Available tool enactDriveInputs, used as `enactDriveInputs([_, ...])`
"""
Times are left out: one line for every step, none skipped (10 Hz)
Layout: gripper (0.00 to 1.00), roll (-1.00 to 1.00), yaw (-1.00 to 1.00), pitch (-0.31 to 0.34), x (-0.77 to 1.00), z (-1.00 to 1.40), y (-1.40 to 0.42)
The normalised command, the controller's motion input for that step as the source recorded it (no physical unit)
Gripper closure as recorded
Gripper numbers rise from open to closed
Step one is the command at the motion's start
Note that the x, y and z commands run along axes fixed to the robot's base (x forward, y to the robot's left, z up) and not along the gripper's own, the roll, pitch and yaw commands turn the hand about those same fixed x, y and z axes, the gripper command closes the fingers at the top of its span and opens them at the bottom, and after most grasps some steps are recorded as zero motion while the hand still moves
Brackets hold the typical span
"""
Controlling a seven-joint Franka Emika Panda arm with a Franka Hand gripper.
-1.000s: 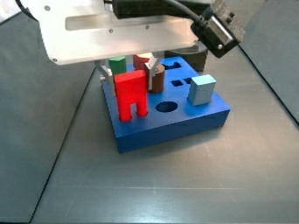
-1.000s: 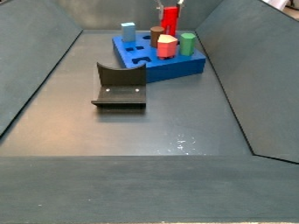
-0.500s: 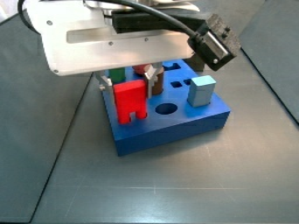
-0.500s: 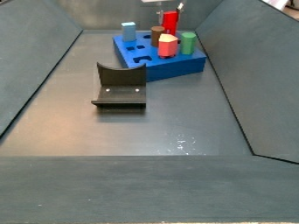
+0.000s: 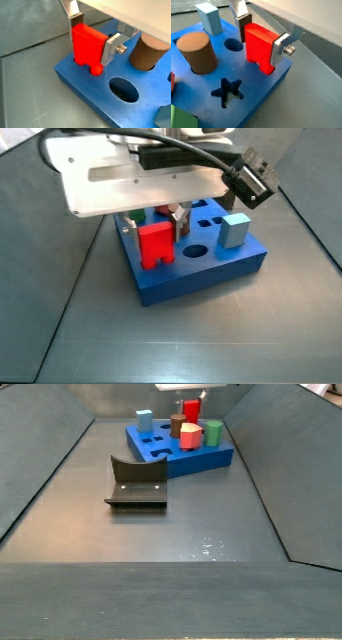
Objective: Pick up the square-circle object. Move up. Move to above the board. Insert the square-circle object.
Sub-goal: Insert the square-circle object.
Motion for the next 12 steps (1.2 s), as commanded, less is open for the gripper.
enactDriveInputs([1.00, 0.21, 0.12, 0.000, 0.11, -0.28, 0.15])
enactDriveInputs([1.00, 0.27, 0.19, -0.143, 0.00, -0.65, 0.02])
enactDriveInputs([1.00, 0.24, 0.19, -0.136, 0.00, -0.73, 0.00])
enactDriveInputs([1.00, 0.25, 0.19, -0.143, 0.00, -0.71, 0.00])
enactDriveInputs([1.00, 0.30, 0.18, -0.171, 0.00, -0.61, -0.06])
enactDriveInputs([1.00, 0.33, 0.19, -0.187, 0.00, -0.53, -0.12])
enactDriveInputs([1.00, 0.35, 0.22, -0.190, 0.00, -0.51, -0.13])
enactDriveInputs([1.00, 0.38, 0.26, -0.193, -0.01, -0.43, -0.14])
enactDriveInputs([1.00, 0.37, 0.27, -0.194, -0.01, -0.43, -0.17])
enactDriveInputs([1.00, 0.29, 0.27, -0.180, 0.00, -0.56, -0.17])
enactDriveInputs([1.00, 0.00, 0.00, -0.009, 0.00, 0.00, 0.00])
enactDriveInputs([1.00, 0.02, 0.00, 0.000, 0.00, -0.07, 0.00])
